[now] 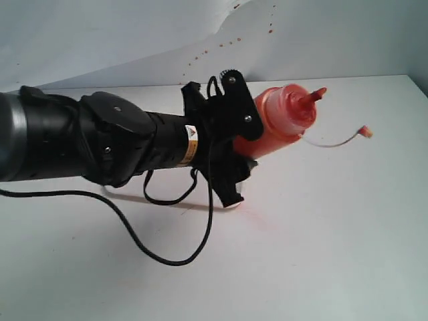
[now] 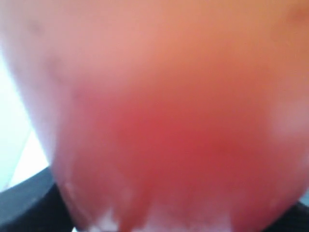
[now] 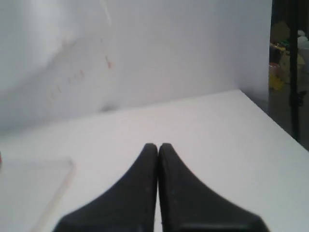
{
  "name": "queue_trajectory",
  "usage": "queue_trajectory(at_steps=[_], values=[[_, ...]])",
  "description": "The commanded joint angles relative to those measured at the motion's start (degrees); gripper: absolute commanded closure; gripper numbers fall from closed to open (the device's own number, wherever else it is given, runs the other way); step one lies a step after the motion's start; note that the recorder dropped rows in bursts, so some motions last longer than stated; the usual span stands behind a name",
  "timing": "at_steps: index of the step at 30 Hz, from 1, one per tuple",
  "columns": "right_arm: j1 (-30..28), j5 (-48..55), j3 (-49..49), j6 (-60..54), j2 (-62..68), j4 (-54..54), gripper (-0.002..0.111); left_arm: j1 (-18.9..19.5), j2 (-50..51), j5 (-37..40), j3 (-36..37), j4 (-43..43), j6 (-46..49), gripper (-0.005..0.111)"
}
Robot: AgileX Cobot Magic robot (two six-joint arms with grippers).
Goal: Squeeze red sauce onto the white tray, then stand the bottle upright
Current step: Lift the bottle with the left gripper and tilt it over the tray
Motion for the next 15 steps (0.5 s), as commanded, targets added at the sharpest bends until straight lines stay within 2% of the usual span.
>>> queue_trajectory(at_steps=[1,4,6,10,14,15], values=[[-0.20,-10.09,0.22,0.98,-0.18,16.63,0.108,-0.15,-3.16,19.43,5.15,-0.50,10.69,0.107],[1.95,-5.41,-0.35,0.14,-0.18,16.63,0.108,-0.15,-3.16,26.44,6.70,-0.50,19.45,0.107],[4.78,-6.32,-1.97,-0.76,0.25,16.63,0.108,-0.15,-3.16,29.77,6.80,-0.50,21.04,0.107],[10.81,-5.40,-6.69,-2.39,8.99,16.19,0.108,-0.15,-3.16,35.90,6.80,-0.50,25.57,0.107],[19.04,-10.97,-13.02,-2.60,29.82,16.19,0.108,-0.15,-3.16,39.29,6.95,-0.50,30.05,0.107],[21.84,-11.41,-16.17,-4.18,38.71,16.19,0.108,-0.15,-3.16,39.86,6.95,-0.50,31.33,0.107]])
